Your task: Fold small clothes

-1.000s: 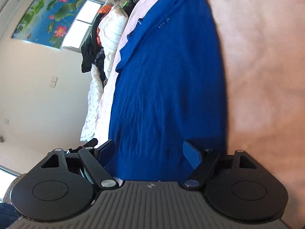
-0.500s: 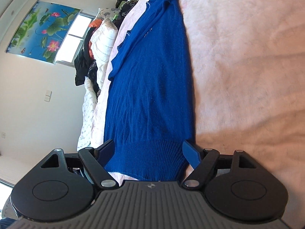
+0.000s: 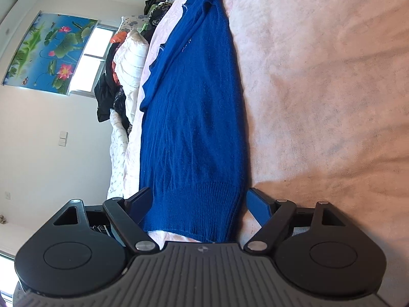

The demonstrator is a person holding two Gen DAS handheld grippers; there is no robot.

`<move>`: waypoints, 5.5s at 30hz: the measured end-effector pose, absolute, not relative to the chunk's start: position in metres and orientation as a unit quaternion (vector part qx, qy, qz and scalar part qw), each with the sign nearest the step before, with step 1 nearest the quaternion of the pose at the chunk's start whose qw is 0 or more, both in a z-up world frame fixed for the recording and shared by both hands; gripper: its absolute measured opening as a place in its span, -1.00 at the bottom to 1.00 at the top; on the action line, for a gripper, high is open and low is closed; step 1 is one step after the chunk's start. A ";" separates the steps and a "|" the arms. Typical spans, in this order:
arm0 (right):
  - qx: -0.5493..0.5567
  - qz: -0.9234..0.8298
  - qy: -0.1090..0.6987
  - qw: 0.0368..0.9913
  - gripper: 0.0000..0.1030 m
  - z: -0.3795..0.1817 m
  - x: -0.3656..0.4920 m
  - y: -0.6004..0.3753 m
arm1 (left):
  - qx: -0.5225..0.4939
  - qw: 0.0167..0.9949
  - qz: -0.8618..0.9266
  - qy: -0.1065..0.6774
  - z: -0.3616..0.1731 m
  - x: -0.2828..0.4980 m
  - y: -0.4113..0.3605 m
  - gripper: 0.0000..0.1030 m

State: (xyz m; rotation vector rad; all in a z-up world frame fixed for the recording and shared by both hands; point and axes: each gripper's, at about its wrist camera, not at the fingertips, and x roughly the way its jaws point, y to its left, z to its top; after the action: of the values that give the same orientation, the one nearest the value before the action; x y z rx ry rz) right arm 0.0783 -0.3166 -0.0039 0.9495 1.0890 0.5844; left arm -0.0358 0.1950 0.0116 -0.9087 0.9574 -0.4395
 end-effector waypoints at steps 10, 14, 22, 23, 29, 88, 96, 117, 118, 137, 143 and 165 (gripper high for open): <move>0.408 0.253 0.499 0.721 0.59 0.002 0.082 -0.317 | -0.383 0.766 -0.171 0.487 0.005 -0.021 0.184 -0.26; 0.405 0.260 0.512 0.712 0.56 -0.002 0.084 -0.315 | -0.381 0.765 -0.174 0.489 0.004 -0.017 0.183 -0.26; 0.375 0.304 0.552 0.680 0.28 -0.004 0.084 -0.282 | -0.374 0.765 -0.185 0.490 0.004 -0.012 0.183 -0.24; 0.382 0.297 0.554 0.677 0.17 -0.005 0.084 -0.283 | -0.376 0.764 -0.186 0.491 0.003 -0.012 0.186 -0.24; 0.442 0.268 0.558 0.649 -0.80 -0.032 0.077 -0.297 | -0.324 0.785 -0.148 0.506 0.007 -0.009 0.179 -0.90; 0.202 0.218 0.434 0.850 0.05 0.020 0.526 -0.245 | 0.236 0.919 0.001 0.315 0.053 0.377 0.070 0.62; 0.240 0.220 0.412 0.851 -0.75 0.014 0.521 -0.255 | 0.138 0.921 0.033 0.361 0.052 0.406 0.098 -0.93; 0.203 0.219 0.437 0.848 -0.02 0.023 0.479 -0.266 | 0.097 0.940 0.020 0.326 0.061 0.311 0.088 0.30; 0.202 0.223 0.438 0.847 -0.22 0.022 0.476 -0.266 | 0.099 0.940 0.012 0.327 0.057 0.305 0.087 0.30; 0.226 0.178 0.381 0.879 -0.14 0.033 0.431 -0.284 | 0.021 0.955 0.025 0.294 0.039 0.265 0.109 0.64; 0.066 0.272 0.367 0.887 0.04 0.053 0.382 -0.220 | 0.086 0.943 -0.006 0.320 0.030 0.261 0.082 0.66; 0.440 0.185 0.412 0.776 0.47 -0.004 0.279 -0.311 | -0.475 0.804 0.034 0.356 0.026 0.180 0.194 0.73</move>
State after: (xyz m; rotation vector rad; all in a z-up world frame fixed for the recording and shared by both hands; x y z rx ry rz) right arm 0.2787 -0.3112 -0.0036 0.9525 0.8905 0.4001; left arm 0.1802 0.1940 0.0261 -1.0185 0.7632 0.0733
